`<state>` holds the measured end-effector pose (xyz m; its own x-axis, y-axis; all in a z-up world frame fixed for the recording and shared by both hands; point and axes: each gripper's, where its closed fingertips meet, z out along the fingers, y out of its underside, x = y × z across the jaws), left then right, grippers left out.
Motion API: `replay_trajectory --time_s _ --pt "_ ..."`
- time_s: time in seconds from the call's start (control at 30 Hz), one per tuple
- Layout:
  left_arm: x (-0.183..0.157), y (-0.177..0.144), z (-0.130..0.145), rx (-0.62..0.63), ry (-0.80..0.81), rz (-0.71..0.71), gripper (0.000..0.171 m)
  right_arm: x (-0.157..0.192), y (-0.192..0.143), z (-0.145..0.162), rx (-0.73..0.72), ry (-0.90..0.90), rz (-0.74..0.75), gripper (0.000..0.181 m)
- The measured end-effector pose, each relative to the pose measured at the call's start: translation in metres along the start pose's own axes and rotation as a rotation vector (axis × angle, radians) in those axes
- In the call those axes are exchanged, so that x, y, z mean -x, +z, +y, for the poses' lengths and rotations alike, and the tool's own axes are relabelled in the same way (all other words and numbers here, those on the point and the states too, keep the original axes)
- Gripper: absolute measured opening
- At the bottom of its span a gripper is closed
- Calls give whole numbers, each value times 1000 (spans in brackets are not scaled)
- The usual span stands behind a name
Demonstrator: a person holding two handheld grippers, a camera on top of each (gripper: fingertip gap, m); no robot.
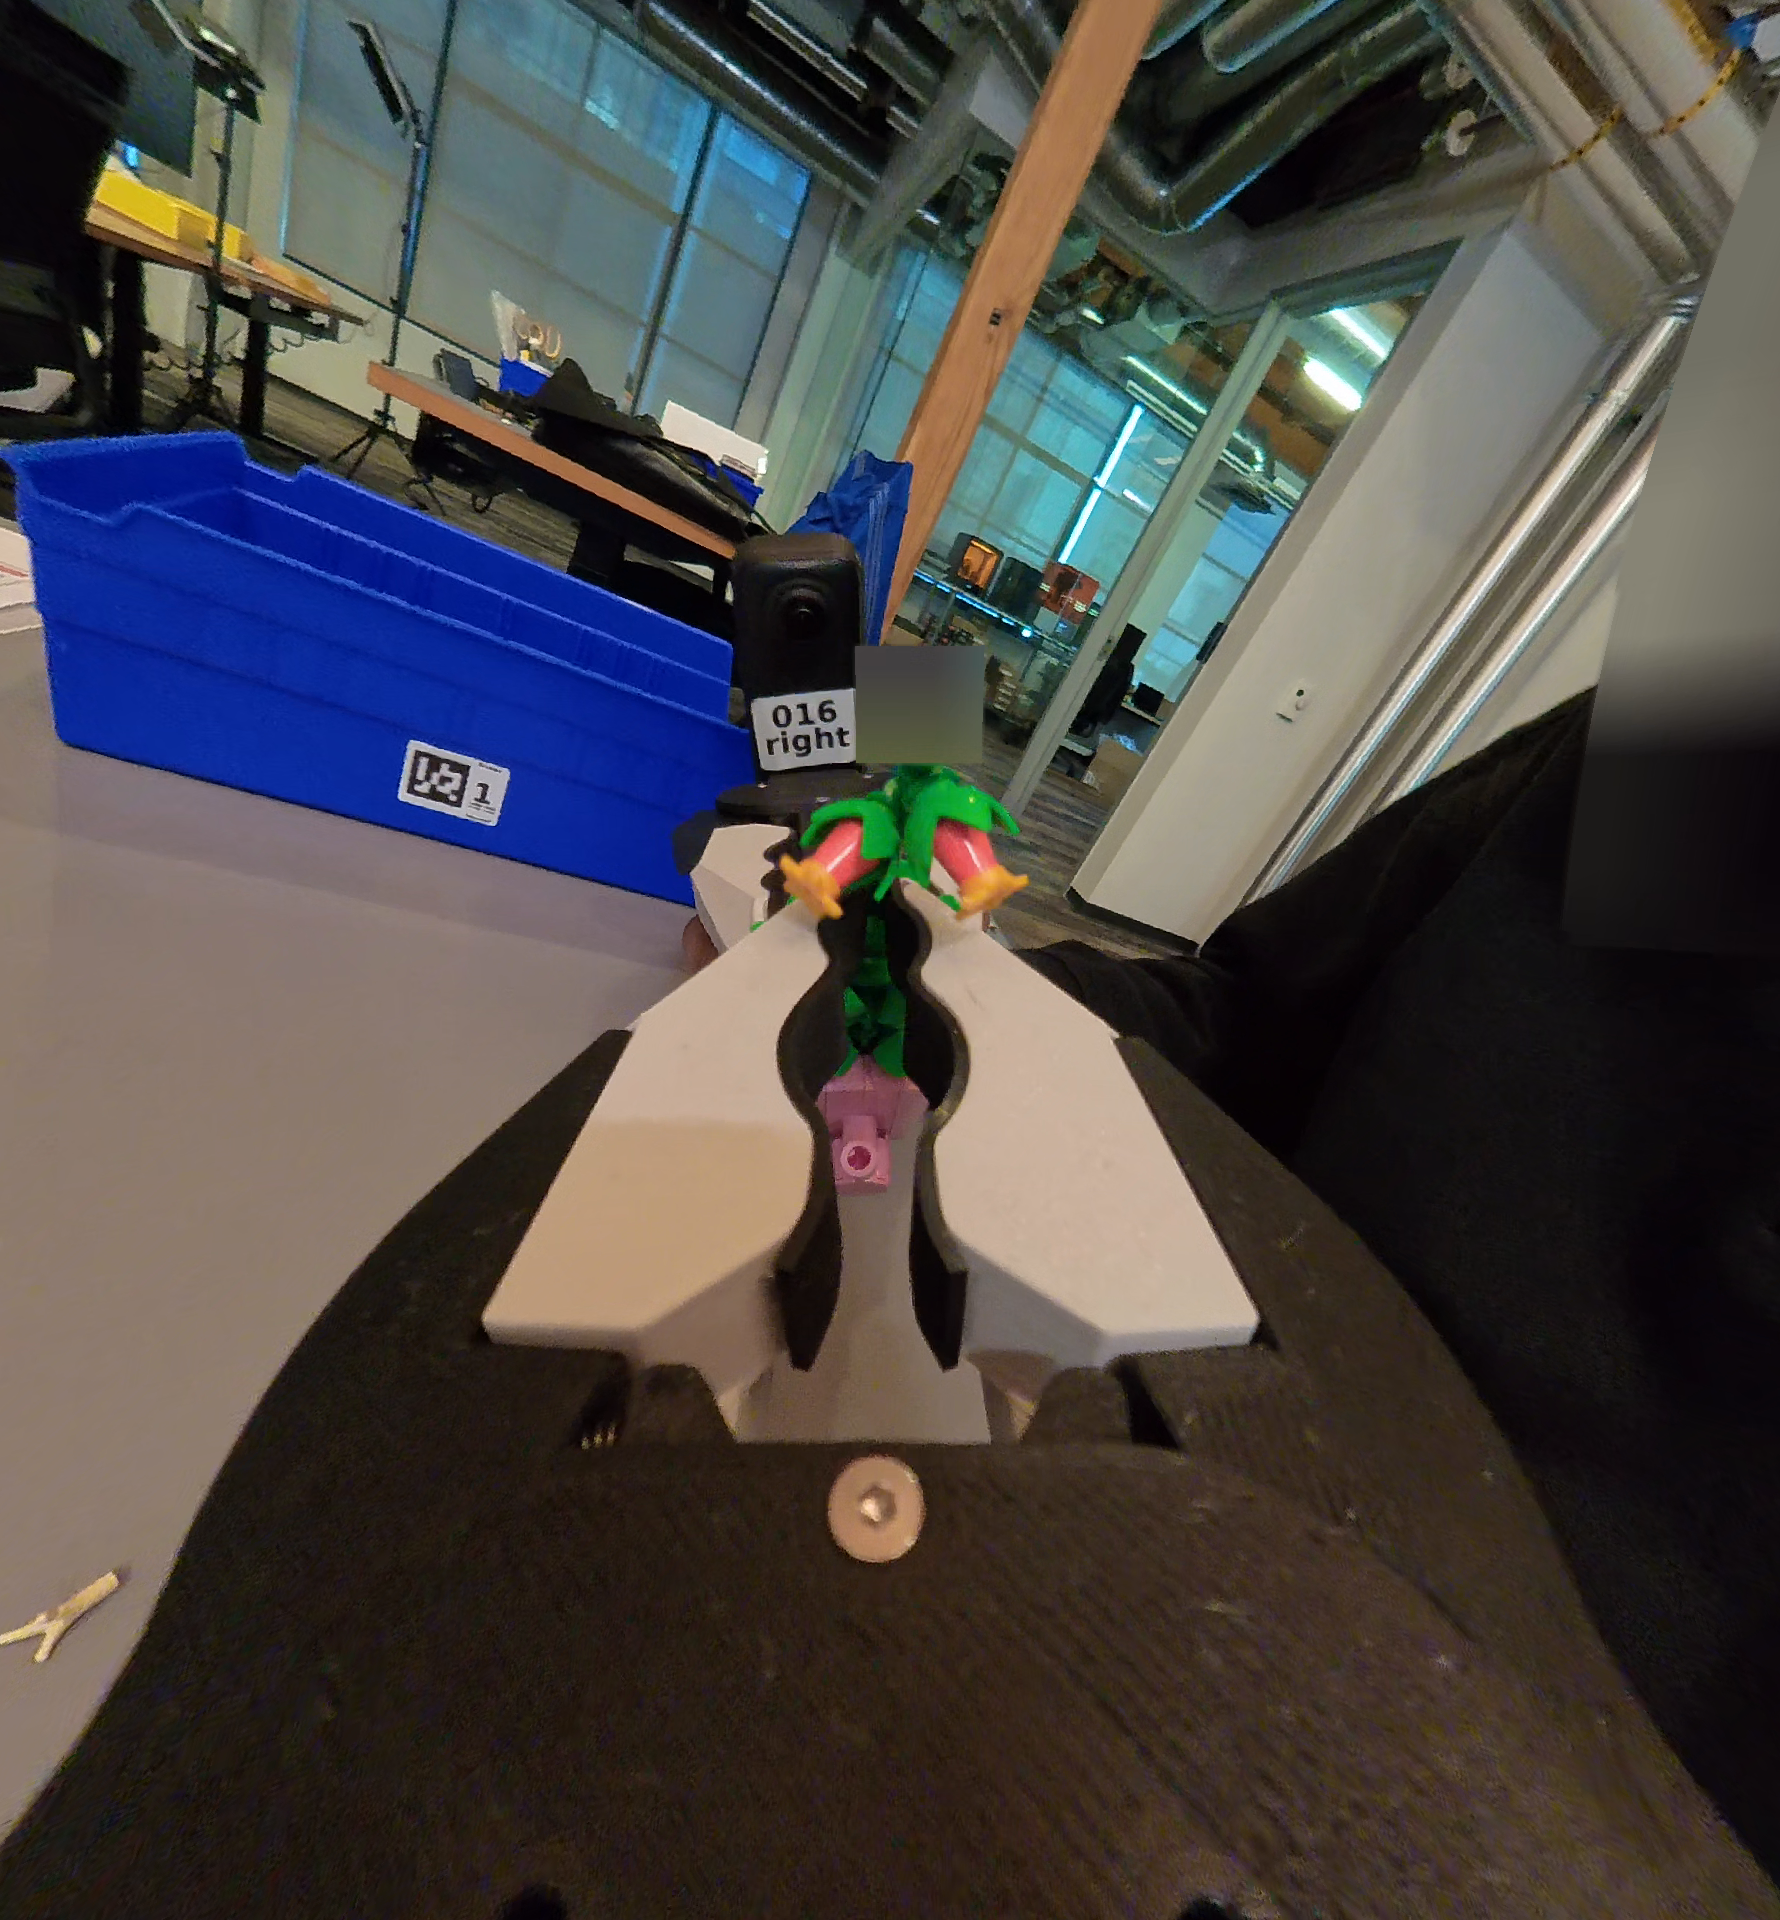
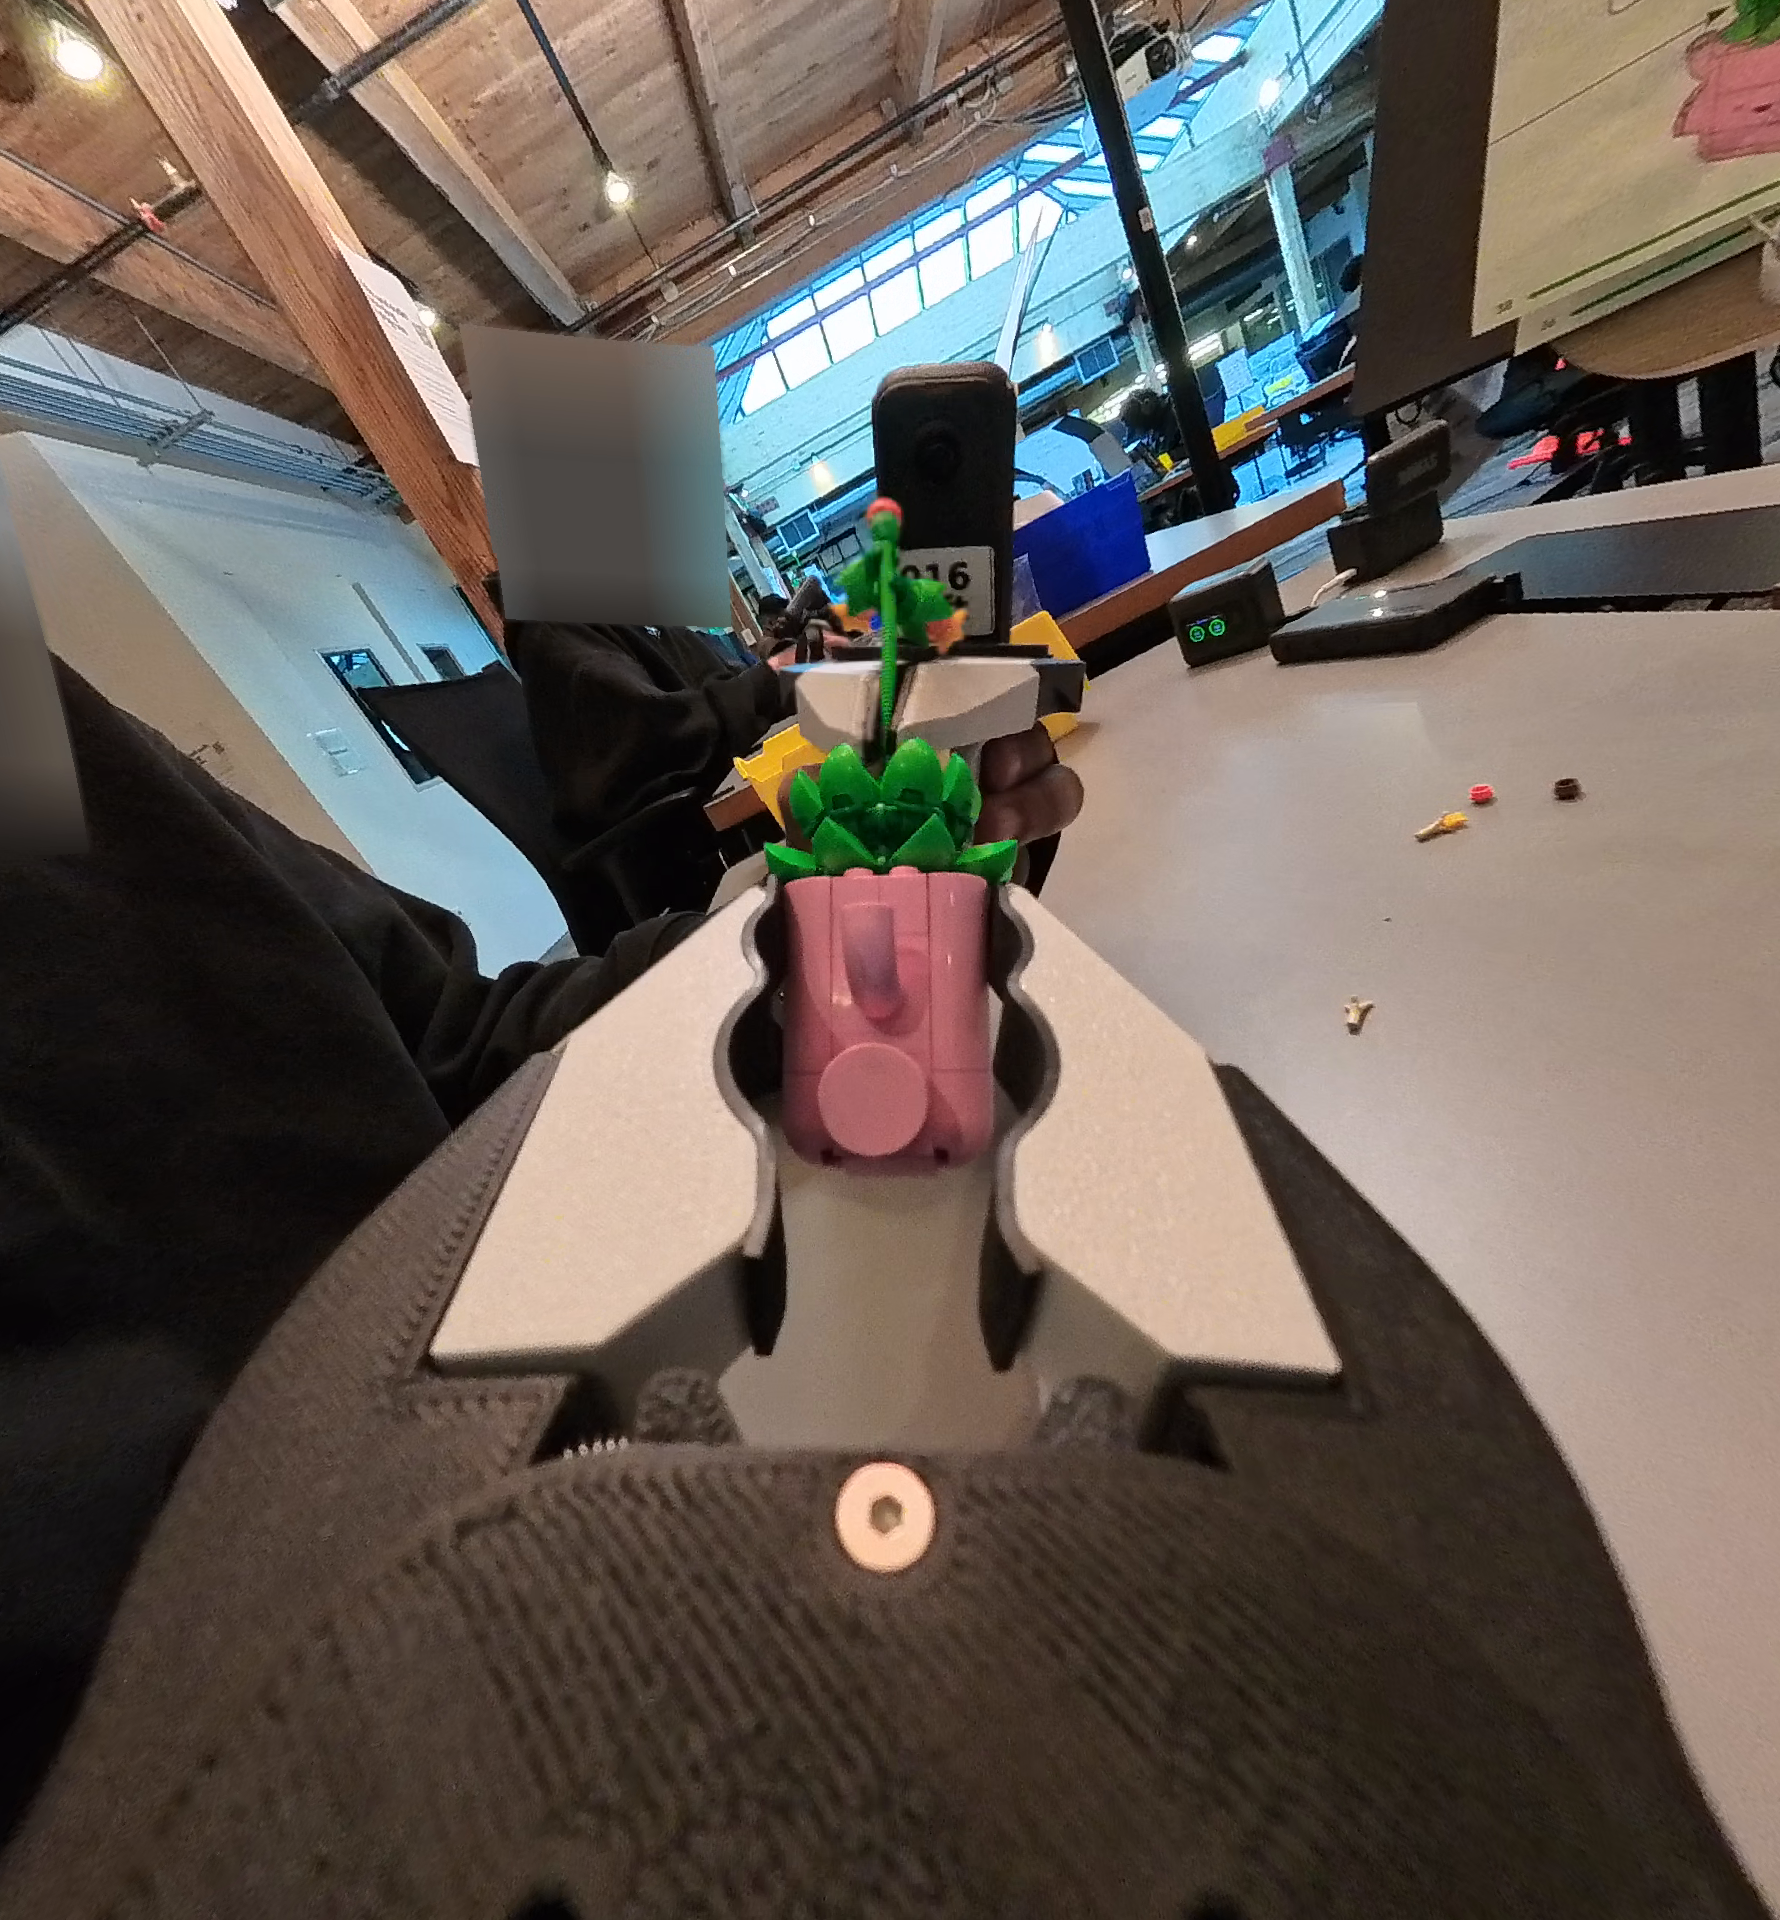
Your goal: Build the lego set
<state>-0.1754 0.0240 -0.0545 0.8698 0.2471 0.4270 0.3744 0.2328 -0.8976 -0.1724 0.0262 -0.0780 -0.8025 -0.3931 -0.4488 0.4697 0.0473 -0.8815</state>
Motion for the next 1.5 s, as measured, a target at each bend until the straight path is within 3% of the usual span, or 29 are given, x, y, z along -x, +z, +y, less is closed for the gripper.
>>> replay_trajectory --time_s 0.23,0.43,0.67,0.8,0.93,1.13,1.5 --pt "6 8 -9 -10 -35 -115 0 -3 -2 -10 -49 -55 50 37" --pt "18 12 -16 -30 -76 -262 0 -14 0 -14 -59 -286 230 37" --pt "21 14 -22 -107 -147 -304 0 -18 0 -21 -66 -524 390 38" --pt "14 14 -26 -114 -85 -271 1 -11 2 -26 -114 -460 325 37" --pt "5 12 -32 -136 -26 -216 27 -8 -1 -30 -156 -394 280 37" --pt "9 11 -22 -74 31 -227 58 0 1 -30 -176 -334 198 37" --pt "-8 23 -10 -14 87 -119 63 13 -1 -38 -254 -184 39 37"
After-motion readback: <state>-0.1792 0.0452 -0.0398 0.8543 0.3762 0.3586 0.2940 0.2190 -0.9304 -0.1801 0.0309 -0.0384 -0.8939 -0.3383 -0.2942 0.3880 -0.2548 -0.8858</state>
